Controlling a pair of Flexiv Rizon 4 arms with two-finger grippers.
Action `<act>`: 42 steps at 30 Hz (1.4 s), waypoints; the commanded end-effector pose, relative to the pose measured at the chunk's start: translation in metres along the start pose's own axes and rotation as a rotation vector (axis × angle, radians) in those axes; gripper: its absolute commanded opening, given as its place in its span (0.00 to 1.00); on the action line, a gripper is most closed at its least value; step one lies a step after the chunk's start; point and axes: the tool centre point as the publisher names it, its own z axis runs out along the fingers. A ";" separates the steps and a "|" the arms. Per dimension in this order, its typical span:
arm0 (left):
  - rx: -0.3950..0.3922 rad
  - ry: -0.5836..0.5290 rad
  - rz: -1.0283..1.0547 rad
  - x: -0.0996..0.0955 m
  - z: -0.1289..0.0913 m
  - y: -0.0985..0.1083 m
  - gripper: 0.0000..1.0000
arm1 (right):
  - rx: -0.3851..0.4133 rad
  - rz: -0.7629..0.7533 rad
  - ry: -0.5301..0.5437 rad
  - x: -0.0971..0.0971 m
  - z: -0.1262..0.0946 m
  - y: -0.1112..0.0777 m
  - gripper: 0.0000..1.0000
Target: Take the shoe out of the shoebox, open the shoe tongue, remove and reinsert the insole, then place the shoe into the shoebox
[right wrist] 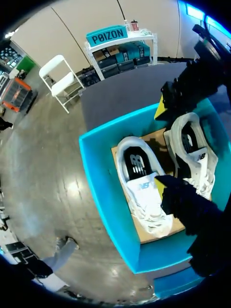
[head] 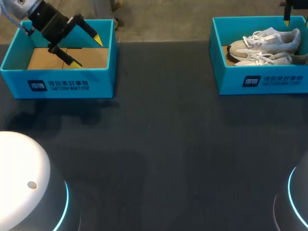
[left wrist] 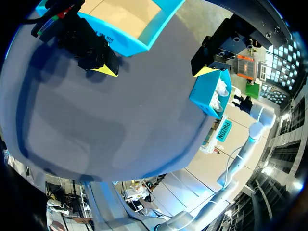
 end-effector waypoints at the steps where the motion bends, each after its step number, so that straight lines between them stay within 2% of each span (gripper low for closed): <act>1: -0.003 0.004 0.000 0.000 0.000 -0.001 1.00 | -0.018 -0.018 0.015 -0.006 -0.018 -0.015 0.94; 4: -0.003 0.004 0.000 0.000 0.000 -0.001 1.00 | -0.029 -0.033 0.019 -0.008 -0.027 -0.020 1.00; 12: -0.003 0.004 0.000 0.000 0.000 -0.001 1.00 | -0.032 -0.084 0.044 -0.011 -0.046 -0.037 1.00; 22: -0.003 0.004 0.000 0.000 0.000 -0.001 1.00 | 0.015 -0.231 0.106 -0.006 -0.073 -0.066 1.00; 31: -0.003 0.004 0.000 0.000 0.000 -0.001 1.00 | 0.015 -0.231 0.106 -0.006 -0.073 -0.066 1.00; 32: -0.010 -0.033 -0.076 -0.010 -0.002 0.000 1.00 | 0.015 -0.231 0.106 -0.006 -0.073 -0.066 1.00; 33: -0.031 -0.049 -0.136 -0.017 -0.004 0.000 1.00 | 0.015 -0.231 0.106 -0.006 -0.073 -0.066 1.00; 34: -0.101 -0.056 -0.205 -0.025 -0.003 0.001 1.00 | 0.015 -0.231 0.106 -0.006 -0.073 -0.066 1.00; 37: -0.227 -0.080 -0.481 -0.044 -0.003 0.006 1.00 | 0.015 -0.231 0.106 -0.006 -0.073 -0.066 1.00; 38: -0.229 -0.087 -0.562 -0.047 -0.006 0.007 1.00 | 0.015 -0.231 0.106 -0.006 -0.073 -0.066 1.00; 42: -0.357 -0.076 -0.845 -0.055 -0.015 0.009 1.00 | 0.015 -0.231 0.106 -0.006 -0.073 -0.066 1.00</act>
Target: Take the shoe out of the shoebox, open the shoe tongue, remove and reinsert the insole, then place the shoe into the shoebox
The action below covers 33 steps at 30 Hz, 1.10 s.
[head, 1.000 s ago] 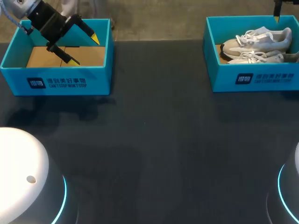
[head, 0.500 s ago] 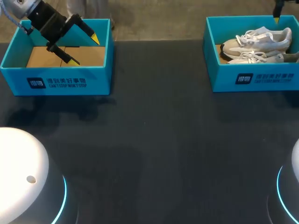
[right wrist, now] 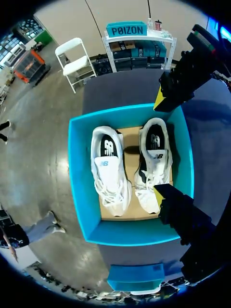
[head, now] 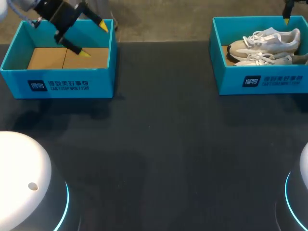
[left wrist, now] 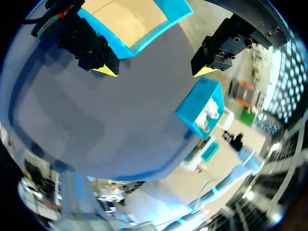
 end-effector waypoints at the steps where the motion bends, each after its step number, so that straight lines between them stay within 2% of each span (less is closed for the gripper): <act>1: -0.296 0.005 -0.686 -0.010 -0.007 -0.005 1.00 | -0.002 0.000 0.001 0.000 0.000 -0.001 1.00; 2: -0.357 0.004 -0.783 -0.012 -0.007 -0.003 1.00 | 0.003 -0.007 0.003 0.001 0.001 -0.003 1.00; 6: -0.420 -0.035 -1.094 -0.012 -0.011 0.009 1.00 | 0.018 -0.029 0.008 0.004 0.004 -0.015 1.00; 7: -0.466 -0.058 -1.170 -0.012 -0.013 0.012 1.00 | 0.024 -0.040 0.007 0.005 0.004 -0.019 1.00; 11: -0.559 -0.166 -1.426 -0.006 -0.016 0.019 1.00 | 0.033 -0.072 0.006 0.007 0.000 -0.036 1.00; 14: -0.596 -0.213 -1.556 0.000 -0.018 0.025 1.00 | 0.040 -0.103 0.014 0.009 -0.006 -0.051 1.00; 17: -0.668 -0.269 -1.541 0.004 -0.019 0.027 1.00 | 0.052 -0.129 0.027 0.011 -0.013 -0.068 1.00; 21: -0.668 -0.269 -1.541 0.004 -0.019 0.027 1.00 | 0.091 -0.213 0.047 0.014 -0.020 -0.091 1.00; 30: -0.668 -0.269 -1.541 0.004 -0.019 0.027 1.00 | 0.091 -0.213 0.047 0.014 -0.020 -0.091 1.00; 31: -0.729 -0.248 -1.567 0.006 -0.019 0.025 1.00 | 0.091 -0.213 0.047 0.014 -0.020 -0.091 1.00; 32: -0.740 -0.171 -1.704 0.006 -0.021 0.021 1.00 | 0.091 -0.213 0.047 0.014 -0.020 -0.091 1.00; 33: -0.711 -0.183 -1.781 0.004 -0.023 0.017 1.00 | 0.091 -0.213 0.047 0.014 -0.020 -0.091 1.00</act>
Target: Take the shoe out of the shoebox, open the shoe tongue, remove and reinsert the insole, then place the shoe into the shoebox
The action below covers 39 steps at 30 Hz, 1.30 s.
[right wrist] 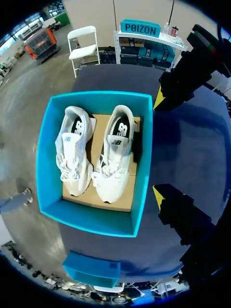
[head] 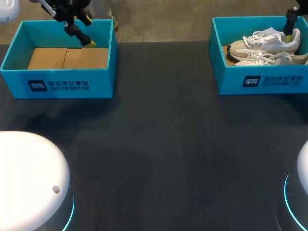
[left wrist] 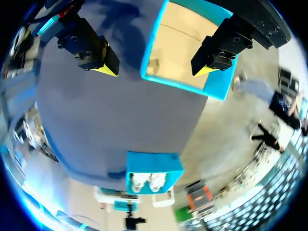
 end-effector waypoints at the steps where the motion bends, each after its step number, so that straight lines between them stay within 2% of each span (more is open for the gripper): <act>1: -0.372 -0.039 -0.887 0.010 -0.013 -0.009 1.00 | -0.003 0.001 -0.001 0.000 0.000 -0.001 1.00; 3: -0.407 -0.046 -0.961 0.013 -0.017 -0.007 1.00 | -0.002 0.008 0.001 0.000 0.002 -0.003 1.00; 8: -0.450 0.028 -1.218 0.021 -0.027 0.000 1.00 | 0.002 0.021 -0.002 0.005 0.007 -0.012 1.00; 13: -0.488 0.033 -1.387 0.020 -0.024 0.019 1.00 | -0.005 0.017 0.022 0.008 0.009 -0.024 1.00; 20: -0.482 -0.012 -1.595 0.015 -0.015 0.043 1.00 | 0.002 0.027 0.043 0.013 0.012 -0.043 1.00; 24: -0.443 -0.024 -1.723 0.012 -0.011 0.052 1.00 | 0.017 0.028 0.050 0.016 0.016 -0.052 1.00; 27: -0.428 -0.029 -1.792 0.012 -0.010 0.060 1.00 | 0.029 0.015 0.050 0.017 0.018 -0.058 1.00; 35: -0.479 -0.104 -1.797 0.024 -0.004 0.080 1.00 | 0.023 -0.048 0.068 0.020 0.019 -0.072 1.00; 39: -0.445 -0.135 -1.828 0.026 -0.003 0.086 1.00 | 0.023 -0.048 0.068 0.020 0.019 -0.072 1.00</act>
